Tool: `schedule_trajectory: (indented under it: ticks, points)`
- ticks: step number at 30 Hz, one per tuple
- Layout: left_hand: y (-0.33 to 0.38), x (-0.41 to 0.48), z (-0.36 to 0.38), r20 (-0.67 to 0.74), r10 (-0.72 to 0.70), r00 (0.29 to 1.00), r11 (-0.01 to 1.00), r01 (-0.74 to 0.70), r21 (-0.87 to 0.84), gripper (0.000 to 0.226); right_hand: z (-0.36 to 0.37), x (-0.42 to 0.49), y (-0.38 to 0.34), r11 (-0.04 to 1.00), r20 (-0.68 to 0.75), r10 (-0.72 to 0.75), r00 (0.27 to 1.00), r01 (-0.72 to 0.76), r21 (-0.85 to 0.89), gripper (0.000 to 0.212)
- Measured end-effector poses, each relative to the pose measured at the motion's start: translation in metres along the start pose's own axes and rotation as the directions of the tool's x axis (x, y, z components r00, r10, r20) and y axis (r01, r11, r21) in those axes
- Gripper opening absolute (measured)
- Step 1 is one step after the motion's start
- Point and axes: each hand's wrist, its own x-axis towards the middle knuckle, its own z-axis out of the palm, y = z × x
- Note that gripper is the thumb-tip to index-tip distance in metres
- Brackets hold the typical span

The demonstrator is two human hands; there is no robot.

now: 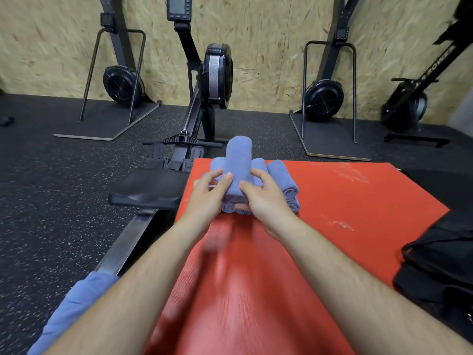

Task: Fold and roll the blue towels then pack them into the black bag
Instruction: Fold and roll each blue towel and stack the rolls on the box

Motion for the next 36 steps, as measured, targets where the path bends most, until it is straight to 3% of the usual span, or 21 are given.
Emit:
schedule_trajectory:
  ticks: [5,9,13,16,19,22,28,32,36]
  points:
    - [-0.010,0.021,0.000,0.013,0.096,0.995,0.993,-0.096,0.061,0.027,0.012,0.048,-0.001,0.986,-0.114,-0.054,0.992,0.035,-0.164,0.031]
    - [-0.025,0.032,-0.006,0.113,0.050,0.992,0.985,-0.068,0.157,0.028,0.014,0.084,0.004,0.949,-0.146,-0.077,0.986,0.027,-0.314,0.036]
    - [-0.036,0.038,-0.001,0.126,0.020,0.992,0.972,-0.049,0.231,0.036,0.021,0.101,0.022,0.902,-0.106,-0.084,0.991,0.031,-0.431,0.035]
    - [-0.041,0.040,0.001,0.132,-0.005,0.991,0.957,-0.033,0.288,0.044,0.031,0.105,0.039,0.806,-0.090,-0.119,0.989,0.043,-0.591,0.028]
    - [-0.042,0.042,0.000,0.128,0.004,0.992,0.943,-0.046,0.330,0.044,0.030,0.101,0.038,0.661,-0.092,-0.099,0.991,-0.003,-0.751,0.040]
    - [-0.042,0.040,-0.004,0.146,0.019,0.989,0.927,-0.072,0.369,0.044,0.022,0.095,0.033,0.620,-0.052,-0.088,0.995,0.014,-0.785,0.048]
    - [-0.034,0.026,-0.027,0.160,0.092,0.983,0.866,-0.158,0.474,0.044,0.026,0.059,0.022,0.443,0.013,-0.360,0.933,0.183,-0.878,0.041]
    - [-0.028,0.008,-0.059,0.177,0.188,0.966,0.761,-0.257,0.596,0.049,0.055,0.029,0.026,0.300,0.202,-0.407,0.891,0.339,-0.892,0.038]
    - [-0.030,-0.022,-0.106,0.209,0.236,0.949,0.445,-0.296,0.845,0.045,0.095,0.003,0.042,0.203,0.364,-0.380,0.850,0.461,-0.864,0.041]
